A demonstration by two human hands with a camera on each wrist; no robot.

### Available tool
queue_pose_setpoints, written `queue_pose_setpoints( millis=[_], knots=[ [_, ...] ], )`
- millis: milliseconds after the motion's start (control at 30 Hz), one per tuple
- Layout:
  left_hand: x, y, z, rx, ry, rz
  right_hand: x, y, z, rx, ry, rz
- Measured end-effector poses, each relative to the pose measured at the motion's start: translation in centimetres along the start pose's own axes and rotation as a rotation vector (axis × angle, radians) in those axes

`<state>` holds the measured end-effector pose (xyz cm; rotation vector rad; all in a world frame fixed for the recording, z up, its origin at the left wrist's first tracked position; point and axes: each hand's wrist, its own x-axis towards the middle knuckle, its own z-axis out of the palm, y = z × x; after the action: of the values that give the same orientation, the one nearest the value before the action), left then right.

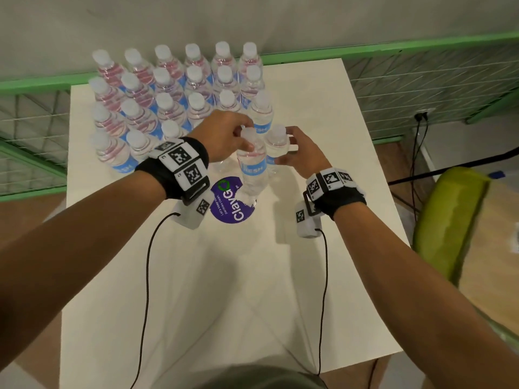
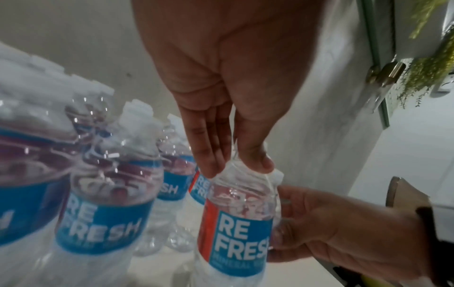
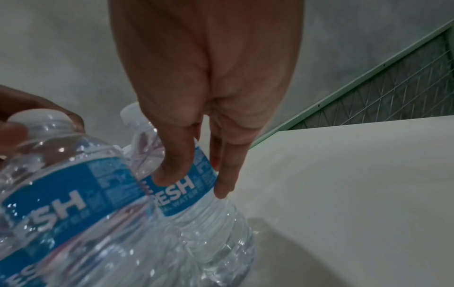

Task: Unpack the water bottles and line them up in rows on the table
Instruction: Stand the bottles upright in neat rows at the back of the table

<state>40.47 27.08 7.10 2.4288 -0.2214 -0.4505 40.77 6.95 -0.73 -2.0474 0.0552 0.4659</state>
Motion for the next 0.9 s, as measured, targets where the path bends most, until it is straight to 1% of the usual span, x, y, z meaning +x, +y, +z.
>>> queue_pose_setpoints(
  millis=[100, 233, 433, 533, 600, 733, 833, 900],
  knots=[
    [0.5, -0.3, -1.3, 0.036, 0.058, -0.019, 0.4, -0.3, 0.2, 0.001, 0.004, -0.015],
    [0.7, -1.1, -1.4, 0.097, 0.062, -0.031, 0.3, -0.6, 0.9, 0.084, 0.044, 0.005],
    [0.7, -1.1, -0.2, 0.286, 0.073, 0.052, 0.6, -0.7, 1.3, 0.049, 0.043, 0.029],
    [0.6, -0.9, 0.1, 0.495, 0.085, 0.131, 0.7, -0.7, 1.2, 0.055, 0.049, 0.031],
    [0.7, -1.1, 0.2, 0.602, 0.051, 0.135, 0.7, -0.6, 1.2, 0.057, 0.038, 0.036],
    [0.8, -1.5, 0.5, 0.654, -0.110, 0.076, 0.8, -0.5, 1.5, 0.017, 0.017, 0.044],
    [1.2, -1.4, 0.7, 0.637, -0.125, 0.083, 1.0, -0.6, 1.5, 0.014, 0.057, 0.053],
    [1.5, -1.4, 0.8, 0.605, -0.117, 0.086, 1.1, -0.7, 1.4, 0.011, 0.053, 0.054]
  ],
)
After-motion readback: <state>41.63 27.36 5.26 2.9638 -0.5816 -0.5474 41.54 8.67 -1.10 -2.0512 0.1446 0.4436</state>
